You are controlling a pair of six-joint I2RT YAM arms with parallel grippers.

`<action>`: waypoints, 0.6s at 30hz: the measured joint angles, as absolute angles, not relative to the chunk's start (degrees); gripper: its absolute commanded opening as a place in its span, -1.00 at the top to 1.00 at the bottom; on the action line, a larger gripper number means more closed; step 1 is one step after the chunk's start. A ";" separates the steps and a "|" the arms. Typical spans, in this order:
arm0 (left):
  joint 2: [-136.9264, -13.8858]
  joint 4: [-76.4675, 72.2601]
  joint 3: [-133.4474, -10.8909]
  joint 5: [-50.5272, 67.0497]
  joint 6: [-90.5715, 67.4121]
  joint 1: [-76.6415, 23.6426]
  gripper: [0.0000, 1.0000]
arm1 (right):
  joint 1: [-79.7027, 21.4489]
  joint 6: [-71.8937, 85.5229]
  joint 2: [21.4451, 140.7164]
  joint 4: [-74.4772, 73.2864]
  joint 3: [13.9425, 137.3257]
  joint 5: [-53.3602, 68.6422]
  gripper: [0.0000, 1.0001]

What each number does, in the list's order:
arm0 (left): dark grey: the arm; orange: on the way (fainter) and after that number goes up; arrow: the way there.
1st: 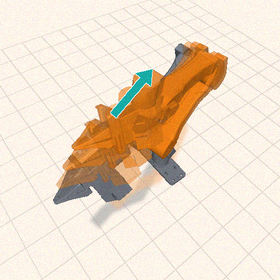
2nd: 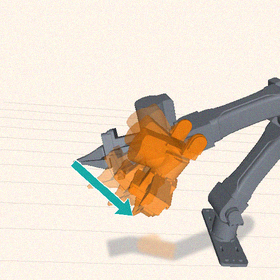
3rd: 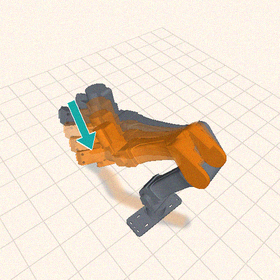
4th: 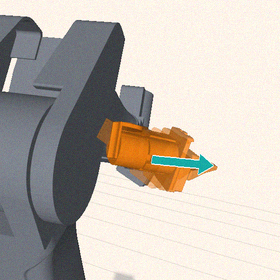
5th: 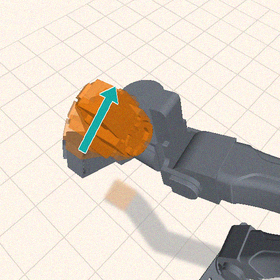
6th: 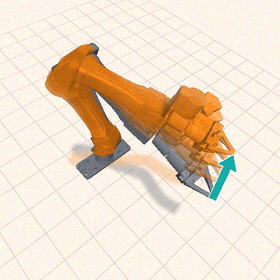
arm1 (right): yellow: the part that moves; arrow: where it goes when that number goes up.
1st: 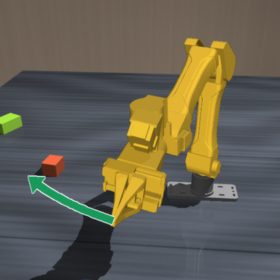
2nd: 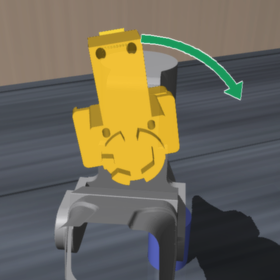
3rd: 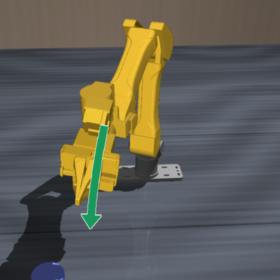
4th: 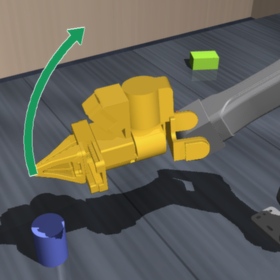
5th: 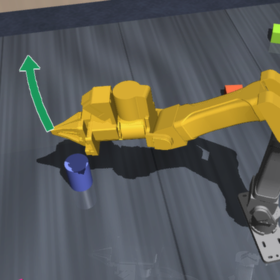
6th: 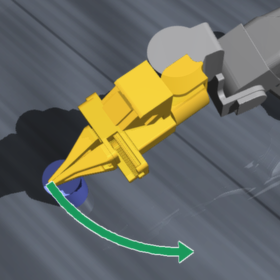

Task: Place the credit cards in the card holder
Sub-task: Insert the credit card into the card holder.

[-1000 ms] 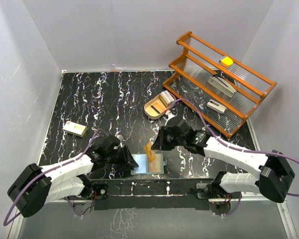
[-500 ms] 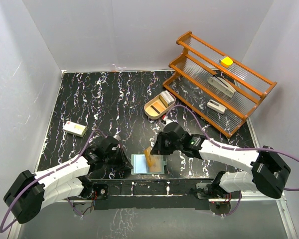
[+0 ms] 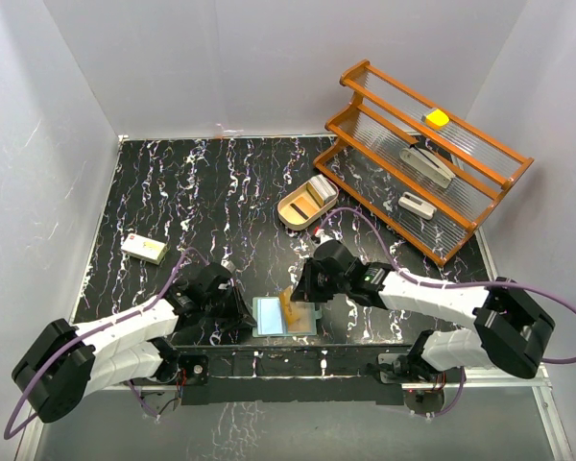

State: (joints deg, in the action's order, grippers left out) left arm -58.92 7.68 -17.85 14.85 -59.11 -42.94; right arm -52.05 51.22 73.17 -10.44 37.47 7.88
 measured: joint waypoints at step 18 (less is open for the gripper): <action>-58.78 5.98 -16.75 15.40 -59.31 -42.94 1.00 | -52.01 53.74 75.61 -4.19 31.20 7.66 0.88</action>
State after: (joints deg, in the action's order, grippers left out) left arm -58.78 5.98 -16.75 15.40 -59.31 -42.94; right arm -52.01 53.74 75.61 -4.19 31.20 7.66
